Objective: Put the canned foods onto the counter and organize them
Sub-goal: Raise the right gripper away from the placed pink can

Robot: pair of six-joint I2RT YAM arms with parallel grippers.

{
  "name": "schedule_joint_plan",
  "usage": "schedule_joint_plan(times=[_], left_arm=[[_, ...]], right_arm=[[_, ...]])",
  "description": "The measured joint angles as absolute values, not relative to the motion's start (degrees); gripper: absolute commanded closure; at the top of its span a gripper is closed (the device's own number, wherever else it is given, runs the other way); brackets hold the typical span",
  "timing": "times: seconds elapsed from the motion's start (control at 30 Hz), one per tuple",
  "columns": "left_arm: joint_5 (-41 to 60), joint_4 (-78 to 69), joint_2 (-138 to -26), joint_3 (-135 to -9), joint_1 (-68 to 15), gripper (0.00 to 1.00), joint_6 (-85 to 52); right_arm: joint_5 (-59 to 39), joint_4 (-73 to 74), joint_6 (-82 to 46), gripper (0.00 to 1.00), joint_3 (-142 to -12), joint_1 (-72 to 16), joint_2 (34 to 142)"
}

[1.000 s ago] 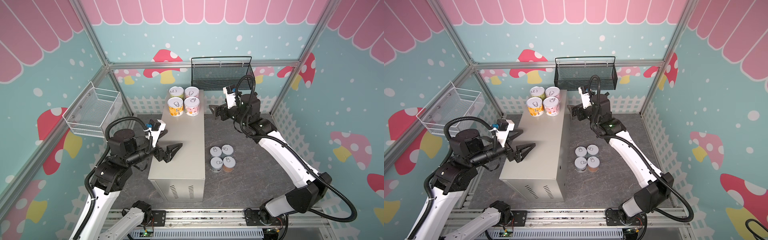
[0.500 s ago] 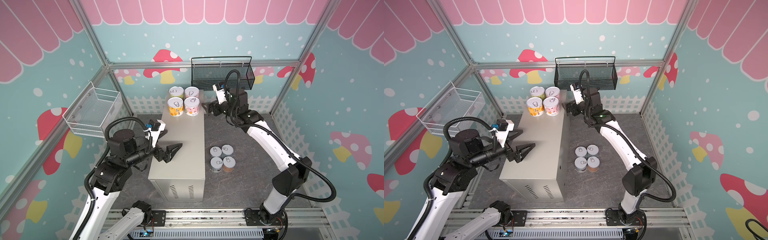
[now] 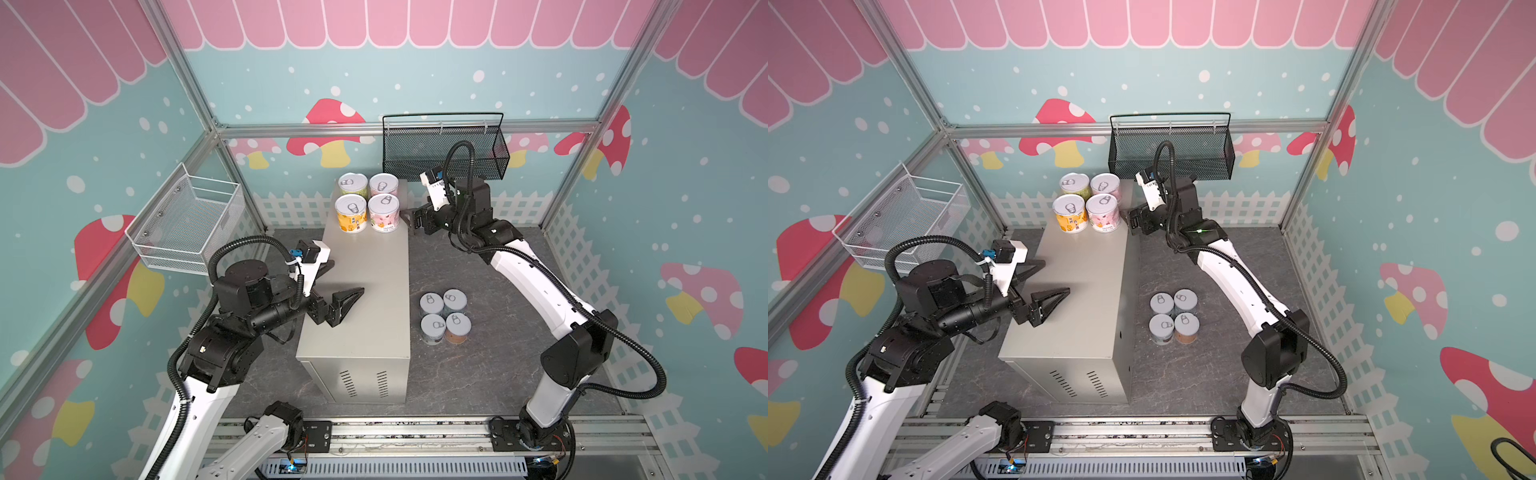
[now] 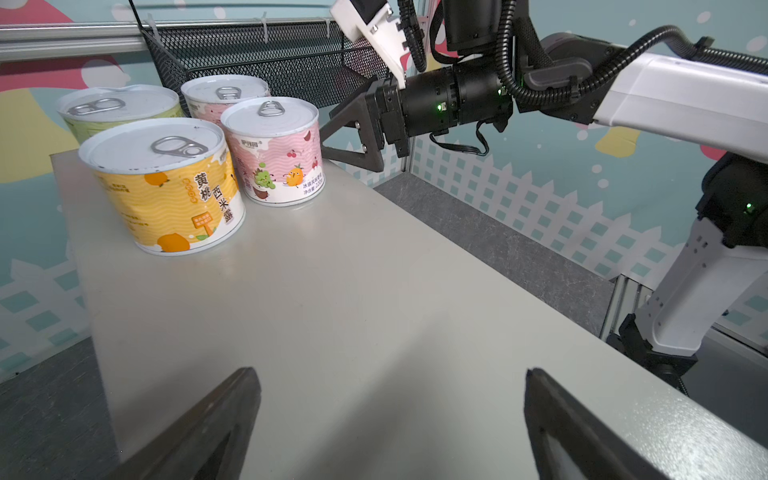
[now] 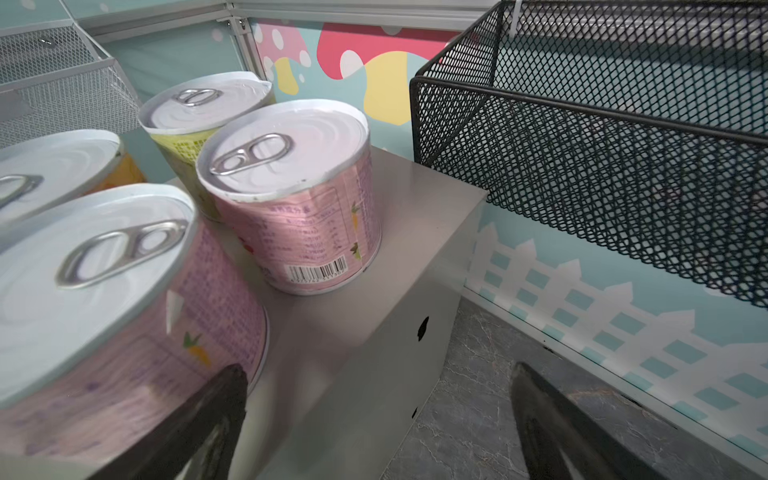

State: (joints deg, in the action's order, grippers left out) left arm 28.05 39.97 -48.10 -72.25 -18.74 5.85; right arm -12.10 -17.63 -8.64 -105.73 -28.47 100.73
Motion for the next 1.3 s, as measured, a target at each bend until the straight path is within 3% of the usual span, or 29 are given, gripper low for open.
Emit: schedule_joint_plan(times=[1.3], left_arm=[[28.03, 39.94, -48.1, -72.25, -18.39, 0.0, 5.82]], right_arm=[[-13.45, -16.29, -8.67, 0.0, -100.66, -28.49, 97.51]])
